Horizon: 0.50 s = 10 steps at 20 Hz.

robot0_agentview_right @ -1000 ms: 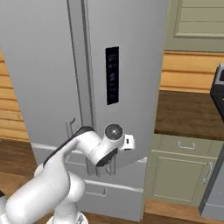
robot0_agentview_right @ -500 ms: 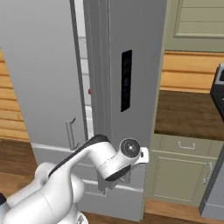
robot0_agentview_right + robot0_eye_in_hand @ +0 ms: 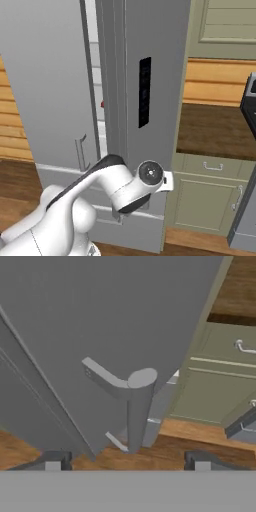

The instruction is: Take the strawberry from the fridge and place it on top of the pancake, located on the dining counter.

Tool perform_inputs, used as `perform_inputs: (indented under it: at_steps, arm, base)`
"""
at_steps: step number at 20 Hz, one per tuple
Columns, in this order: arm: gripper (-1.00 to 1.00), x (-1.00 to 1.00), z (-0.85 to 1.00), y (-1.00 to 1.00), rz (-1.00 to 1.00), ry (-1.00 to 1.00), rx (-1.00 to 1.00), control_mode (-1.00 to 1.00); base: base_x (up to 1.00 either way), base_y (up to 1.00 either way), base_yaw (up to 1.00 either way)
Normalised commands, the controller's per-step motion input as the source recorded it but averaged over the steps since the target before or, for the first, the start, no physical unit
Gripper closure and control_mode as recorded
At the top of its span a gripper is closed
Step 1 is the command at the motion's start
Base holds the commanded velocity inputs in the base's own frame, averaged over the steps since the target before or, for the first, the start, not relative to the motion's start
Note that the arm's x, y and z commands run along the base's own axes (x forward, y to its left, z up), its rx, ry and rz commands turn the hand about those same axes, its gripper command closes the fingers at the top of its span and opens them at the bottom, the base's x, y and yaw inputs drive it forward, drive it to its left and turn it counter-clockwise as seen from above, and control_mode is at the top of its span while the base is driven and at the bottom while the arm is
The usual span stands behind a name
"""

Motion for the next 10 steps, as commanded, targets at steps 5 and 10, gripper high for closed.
perform_inputs:
  at_steps: [5,10]
  arm:
    - [-1.0,-0.7,0.35,0.42,-0.07,0.02,-0.13,-1.0]
    - [-1.0,-0.15,0.76,1.0,-0.06,0.06,-0.44,-1.0]
  base:
    - [0.0,0.0,0.0]
    - [0.0,0.0,0.0]
